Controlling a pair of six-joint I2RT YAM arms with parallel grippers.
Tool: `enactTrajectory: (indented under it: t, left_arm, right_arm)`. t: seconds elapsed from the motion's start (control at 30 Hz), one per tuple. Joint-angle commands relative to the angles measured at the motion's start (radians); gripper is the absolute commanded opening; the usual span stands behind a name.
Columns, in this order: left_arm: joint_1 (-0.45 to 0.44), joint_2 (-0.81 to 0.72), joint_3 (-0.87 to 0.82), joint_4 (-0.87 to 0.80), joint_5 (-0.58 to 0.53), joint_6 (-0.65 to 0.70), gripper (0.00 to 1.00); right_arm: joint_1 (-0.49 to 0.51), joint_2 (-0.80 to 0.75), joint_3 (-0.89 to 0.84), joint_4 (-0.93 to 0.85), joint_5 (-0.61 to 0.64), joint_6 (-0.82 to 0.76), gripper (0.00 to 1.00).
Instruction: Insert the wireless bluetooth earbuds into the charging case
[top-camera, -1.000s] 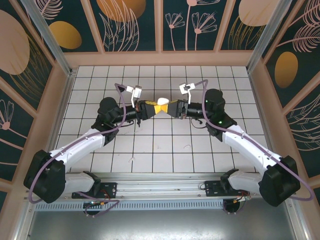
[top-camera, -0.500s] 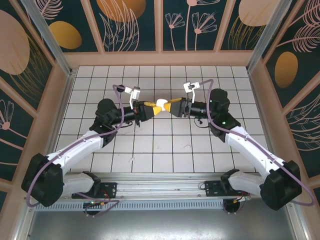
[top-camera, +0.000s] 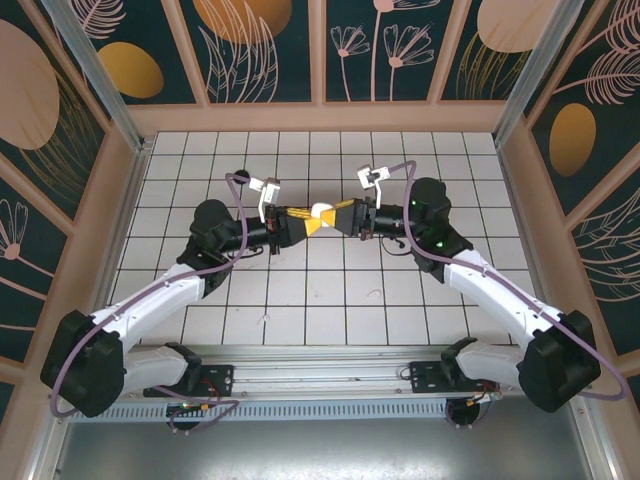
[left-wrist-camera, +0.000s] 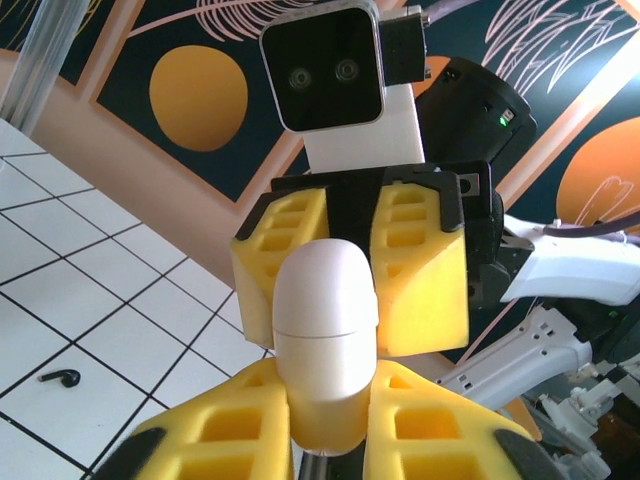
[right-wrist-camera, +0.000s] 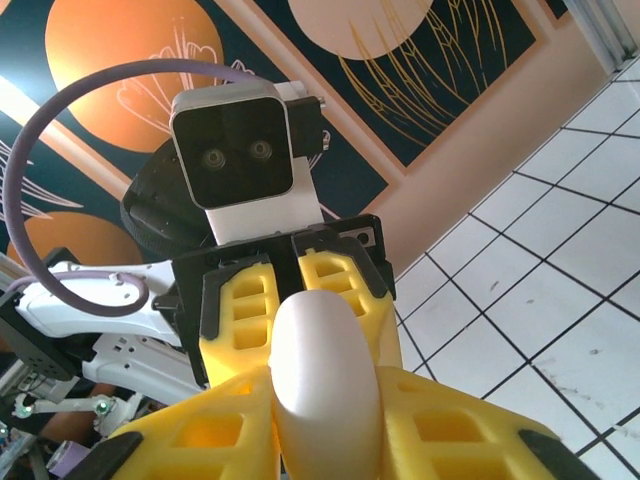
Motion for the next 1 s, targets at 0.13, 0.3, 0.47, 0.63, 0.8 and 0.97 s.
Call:
enactTrajectory:
  t: [0.13,0.3,0.47,0.63,0.8,0.97]
  left_arm:
    - [-0.006,-0.011,0.034,-0.105,0.07,0.094,0.45]
    - [-0.005,-0.046,0.052,-0.215,0.088,0.218,0.58]
    - [-0.006,-0.068,0.051,-0.211,0.084,0.267,0.56]
    - [-0.003,-0.039,0.057,-0.159,0.084,0.236,0.52]
    - [-0.004,-0.014,0.053,-0.104,0.088,0.205,0.41]
    - [-0.003,-0.01,0.051,-0.069,0.086,0.189,0.28]
  right_arm:
    - [0.005,0.002,0.052,-0.111,-0.029,-0.179,0.13]
    - [0.001,-0.018,0.075,-0.189,-0.025,-0.299,0.12]
    - [-0.001,-0.013,0.079,-0.174,-0.061,-0.324,0.11]
    - [0.0,-0.015,0.06,-0.104,-0.082,-0.294,0.11]
    - [0.0,-0.027,0.044,-0.054,-0.081,-0.265,0.11]
    - [0.002,-0.032,0.034,-0.053,-0.087,-0.262,0.11]
